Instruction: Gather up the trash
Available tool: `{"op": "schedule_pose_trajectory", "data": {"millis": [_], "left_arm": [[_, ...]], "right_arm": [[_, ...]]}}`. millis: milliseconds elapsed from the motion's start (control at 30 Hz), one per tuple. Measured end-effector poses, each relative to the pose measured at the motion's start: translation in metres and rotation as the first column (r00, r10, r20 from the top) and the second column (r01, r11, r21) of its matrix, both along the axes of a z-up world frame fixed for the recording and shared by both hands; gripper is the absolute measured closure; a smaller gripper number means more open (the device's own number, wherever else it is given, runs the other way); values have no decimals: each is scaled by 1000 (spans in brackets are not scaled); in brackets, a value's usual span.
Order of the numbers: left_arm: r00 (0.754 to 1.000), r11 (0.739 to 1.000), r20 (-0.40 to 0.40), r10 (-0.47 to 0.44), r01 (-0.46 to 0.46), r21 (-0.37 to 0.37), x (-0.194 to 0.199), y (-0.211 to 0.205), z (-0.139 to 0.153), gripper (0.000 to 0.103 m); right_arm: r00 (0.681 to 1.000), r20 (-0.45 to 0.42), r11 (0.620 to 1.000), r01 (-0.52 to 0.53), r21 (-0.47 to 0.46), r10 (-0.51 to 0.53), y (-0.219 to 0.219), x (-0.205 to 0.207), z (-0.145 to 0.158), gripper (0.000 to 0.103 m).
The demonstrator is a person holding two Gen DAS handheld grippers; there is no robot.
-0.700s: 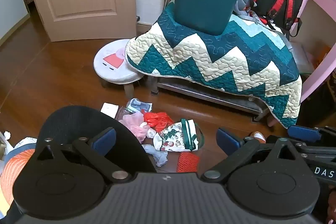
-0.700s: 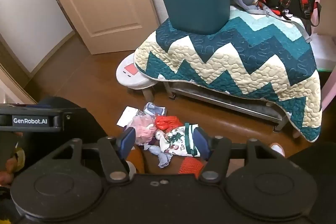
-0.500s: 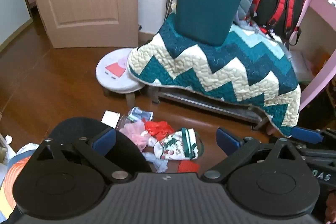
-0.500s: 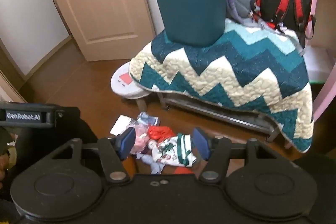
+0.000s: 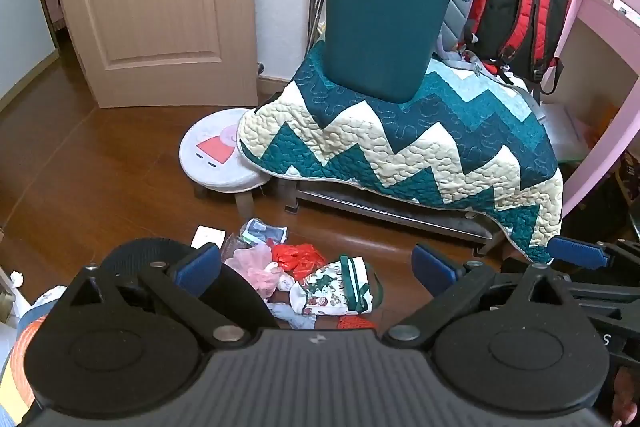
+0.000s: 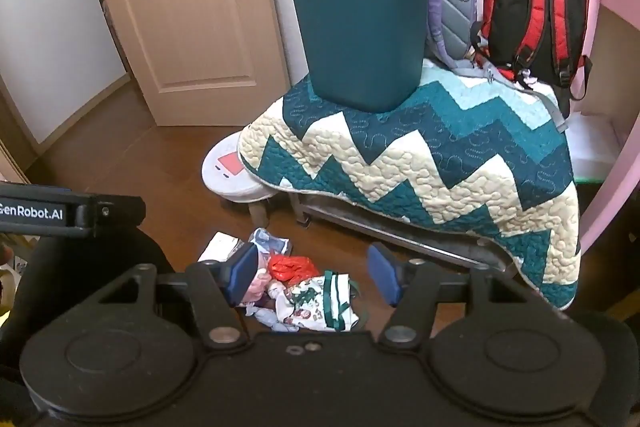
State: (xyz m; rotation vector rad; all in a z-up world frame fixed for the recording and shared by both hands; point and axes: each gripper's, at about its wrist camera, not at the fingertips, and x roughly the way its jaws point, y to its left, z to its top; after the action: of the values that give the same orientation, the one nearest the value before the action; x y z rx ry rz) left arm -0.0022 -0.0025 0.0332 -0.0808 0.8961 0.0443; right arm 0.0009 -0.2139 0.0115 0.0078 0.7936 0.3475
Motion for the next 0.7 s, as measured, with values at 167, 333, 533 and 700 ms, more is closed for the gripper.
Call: {"op": "schedule_pose_trajectory", "data": {"millis": [167, 333, 533, 700], "left_arm": [[1000, 1000, 9, 5, -5, -1, -2, -1, 1, 1], [1000, 1000, 8, 5, -5, -1, -2, -2, 2, 1], [1000, 1000, 7, 7, -6, -5, -3, -5, 2, 1], [1000, 1000, 5, 8, -8, -5, -2, -6, 2, 1]], "right_arm": [[1000, 8, 1000, -3, -4, 3, 2, -1, 0, 42], [1000, 8, 1000, -4, -4, 4, 2, -1, -2, 42], [1000, 7, 1000, -10, -14, 10, 3, 0, -1, 42], [1000, 1, 1000, -7, -18, 7, 3, 2, -2, 42]]}}
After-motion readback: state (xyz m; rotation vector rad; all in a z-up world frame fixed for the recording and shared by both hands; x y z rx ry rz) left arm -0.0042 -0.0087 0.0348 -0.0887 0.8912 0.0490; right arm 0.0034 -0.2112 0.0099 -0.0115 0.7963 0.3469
